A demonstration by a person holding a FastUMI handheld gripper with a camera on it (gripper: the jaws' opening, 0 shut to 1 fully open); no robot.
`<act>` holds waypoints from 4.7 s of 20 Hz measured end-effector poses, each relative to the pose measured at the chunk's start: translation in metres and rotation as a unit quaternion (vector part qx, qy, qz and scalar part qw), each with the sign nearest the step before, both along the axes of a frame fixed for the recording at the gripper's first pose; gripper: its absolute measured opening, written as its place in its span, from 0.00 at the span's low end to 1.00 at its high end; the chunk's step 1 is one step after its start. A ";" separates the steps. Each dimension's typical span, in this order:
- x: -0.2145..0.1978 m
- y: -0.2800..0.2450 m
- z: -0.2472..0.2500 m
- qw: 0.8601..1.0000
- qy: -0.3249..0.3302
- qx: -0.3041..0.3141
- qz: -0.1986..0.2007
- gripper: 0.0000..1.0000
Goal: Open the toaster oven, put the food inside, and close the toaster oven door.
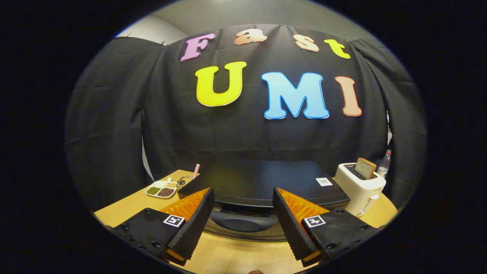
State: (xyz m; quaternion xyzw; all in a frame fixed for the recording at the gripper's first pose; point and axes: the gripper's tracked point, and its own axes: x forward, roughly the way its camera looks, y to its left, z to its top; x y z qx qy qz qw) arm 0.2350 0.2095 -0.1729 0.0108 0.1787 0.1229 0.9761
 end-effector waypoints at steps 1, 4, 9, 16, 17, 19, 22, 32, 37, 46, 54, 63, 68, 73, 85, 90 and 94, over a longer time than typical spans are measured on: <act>0.001 0.000 -0.008 1.000 0.006 -0.004 -0.003 0.98; 0.003 0.000 -0.036 0.999 0.035 -0.014 -0.015 0.98; 0.001 0.001 -0.037 1.000 0.008 -0.014 -0.021 0.99; -0.029 0.000 -0.039 1.000 0.003 -0.018 -0.008 0.99; -0.036 0.000 -0.041 1.000 0.003 -0.017 -0.006 0.98; -0.052 -0.001 -0.047 1.000 0.011 -0.015 0.001 0.98; -0.073 0.000 -0.056 0.999 0.016 -0.031 0.013 0.98; -0.129 0.001 -0.102 0.993 0.075 -0.085 0.020 1.00; -0.154 0.005 -0.134 0.985 0.161 -0.054 0.026 1.00; -0.185 -0.037 -0.079 0.979 0.198 0.038 0.015 0.97; -0.197 -0.123 -0.085 0.957 0.282 0.074 0.013 0.99; -0.237 -0.172 -0.131 0.899 0.423 0.106 0.033 0.97; -0.253 -0.189 -0.148 0.885 0.455 0.082 0.046 0.97; -0.268 -0.185 -0.161 0.868 0.487 0.084 0.057 0.89; -0.275 -0.194 -0.172 0.821 0.545 0.172 0.012 0.02; -0.285 -0.182 -0.162 0.806 0.547 0.224 0.027 0.02; -0.279 -0.172 -0.138 0.796 0.531 0.289 0.037 0.02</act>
